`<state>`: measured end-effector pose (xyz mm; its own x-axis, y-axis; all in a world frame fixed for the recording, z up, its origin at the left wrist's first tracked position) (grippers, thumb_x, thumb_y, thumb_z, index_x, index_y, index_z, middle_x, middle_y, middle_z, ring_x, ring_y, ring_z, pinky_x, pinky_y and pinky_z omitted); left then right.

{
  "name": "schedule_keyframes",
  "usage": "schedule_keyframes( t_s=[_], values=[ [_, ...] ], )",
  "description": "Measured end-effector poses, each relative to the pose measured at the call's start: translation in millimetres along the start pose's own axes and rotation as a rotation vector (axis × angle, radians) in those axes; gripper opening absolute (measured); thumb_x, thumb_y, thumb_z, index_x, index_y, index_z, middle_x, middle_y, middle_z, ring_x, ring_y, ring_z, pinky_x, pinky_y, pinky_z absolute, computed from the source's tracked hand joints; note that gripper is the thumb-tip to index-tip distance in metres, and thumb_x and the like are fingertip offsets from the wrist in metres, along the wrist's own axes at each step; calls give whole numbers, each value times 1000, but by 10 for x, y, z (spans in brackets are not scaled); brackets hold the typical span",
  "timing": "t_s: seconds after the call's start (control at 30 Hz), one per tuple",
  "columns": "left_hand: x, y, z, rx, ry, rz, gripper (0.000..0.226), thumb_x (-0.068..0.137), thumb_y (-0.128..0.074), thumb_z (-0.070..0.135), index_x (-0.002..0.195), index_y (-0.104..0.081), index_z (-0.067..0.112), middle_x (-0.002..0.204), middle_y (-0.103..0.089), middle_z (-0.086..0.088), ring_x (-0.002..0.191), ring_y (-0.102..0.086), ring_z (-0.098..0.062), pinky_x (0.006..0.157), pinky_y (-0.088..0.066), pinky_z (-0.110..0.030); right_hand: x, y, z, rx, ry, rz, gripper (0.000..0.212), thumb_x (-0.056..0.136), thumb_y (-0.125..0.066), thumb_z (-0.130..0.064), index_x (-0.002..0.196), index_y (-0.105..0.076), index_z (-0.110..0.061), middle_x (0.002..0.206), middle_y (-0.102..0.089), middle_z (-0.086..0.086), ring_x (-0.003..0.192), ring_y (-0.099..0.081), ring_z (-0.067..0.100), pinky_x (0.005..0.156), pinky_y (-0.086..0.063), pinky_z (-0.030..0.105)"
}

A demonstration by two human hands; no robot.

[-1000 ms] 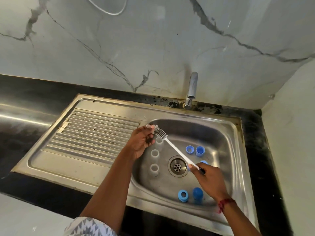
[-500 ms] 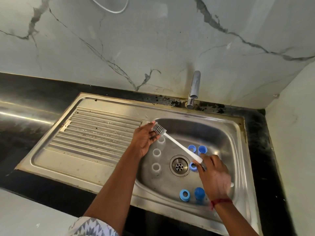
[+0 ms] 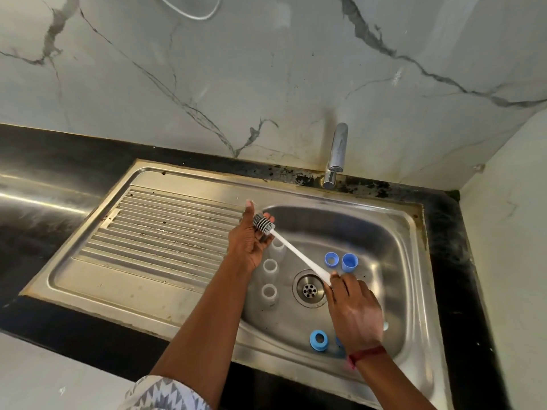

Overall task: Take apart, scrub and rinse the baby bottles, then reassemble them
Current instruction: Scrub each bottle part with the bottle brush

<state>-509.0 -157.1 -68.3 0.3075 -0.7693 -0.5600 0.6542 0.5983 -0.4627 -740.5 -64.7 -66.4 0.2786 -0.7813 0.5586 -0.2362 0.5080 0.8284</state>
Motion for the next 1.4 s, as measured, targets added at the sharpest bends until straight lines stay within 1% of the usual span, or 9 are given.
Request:
schedule_keyframes(
  t_s=[0.3, 0.47, 0.6, 0.7, 0.87, 1.0, 1.17, 1.27, 1.4],
  values=[
    [-44, 11, 49, 6, -52, -88, 23, 90, -70, 25, 103, -67, 7, 107, -72, -18, 91, -73, -24, 96, -55, -44, 89, 13, -32, 195, -34, -52, 30, 91, -54, -33, 80, -71, -11, 64, -56, 2, 46, -53, 19, 40, -43, 27],
    [-124, 14, 15, 11, -71, -112, 17, 92, -68, 20, 103, -69, 8, 107, -73, -15, 95, -73, -22, 100, -52, -43, 101, -130, 2, 717, -440, -518, 39, 92, -67, -34, 62, -62, -9, 52, -46, -7, 48, -40, 9, 52, -34, 20],
    [-198, 51, 9, -12, -68, -181, 27, 86, -68, 25, 107, -66, 9, 105, -74, -12, 101, -71, -23, 100, -51, -44, 66, -105, 6, 1403, -881, -918, 40, 96, -62, -29, 84, -68, 8, 60, -55, 15, 42, -40, 16, 38, -29, 23],
    [-231, 66, -6, -67, -26, -266, 27, 87, -65, 25, 109, -65, 11, 112, -72, -13, 108, -70, -23, 97, -53, -46, 36, -73, 26, 1572, -925, -1069, 46, 98, -57, -31, 96, -63, 14, 65, -54, 16, 43, -41, 16, 36, -30, 21],
    [-203, 76, 48, -64, -25, -277, 17, 101, -52, 21, 107, -65, 13, 115, -69, -12, 108, -68, -22, 101, -46, -48, 67, -112, -77, 1382, -855, -835, 28, 80, -81, -18, 93, -63, -1, 68, -59, 6, 44, -44, 16, 36, -34, 23],
    [-188, 99, 122, -62, -76, -150, 10, 96, -60, 16, 99, -67, 11, 92, -72, -8, 88, -69, -20, 80, -58, -38, 148, -182, -39, 1070, -732, -601, 21, 73, -87, -21, 78, -66, -21, 68, -64, -7, 55, -53, 3, 52, -45, 16],
    [-193, 145, 203, -57, -132, -28, 12, 88, -71, 20, 91, -71, 9, 88, -74, -8, 80, -71, -19, 78, -59, -34, 198, -296, -49, 672, -469, -375, 14, 88, -70, -40, 89, -69, -26, 75, -62, -12, 68, -57, 6, 59, -40, 14],
    [-237, 85, 273, -62, -185, -10, 11, 91, -68, 19, 89, -71, 9, 84, -75, -6, 78, -72, -17, 79, -59, -33, 219, -357, -116, 527, -337, -247, 34, 95, -52, -49, 97, -71, -21, 77, -63, -9, 65, -59, 9, 55, -41, 14],
    [-271, 12, 428, 52, -280, -37, 11, 92, -67, 19, 93, -71, 9, 85, -75, -6, 82, -72, -18, 81, -60, -33, 187, -445, -187, 575, -316, -315, 41, 99, -39, -55, 84, -63, -25, 64, -54, -12, 57, -51, 8, 51, -45, 26]
  ],
)
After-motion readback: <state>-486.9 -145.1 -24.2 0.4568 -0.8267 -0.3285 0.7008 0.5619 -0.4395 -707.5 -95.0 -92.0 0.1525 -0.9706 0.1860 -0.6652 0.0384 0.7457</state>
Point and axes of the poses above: each hand's wrist, its own x-axis towards the middle knuckle, its own y-axis out of the back of the hand, z = x × y, the point moved 4 cm from there along x, towards the middle knuckle
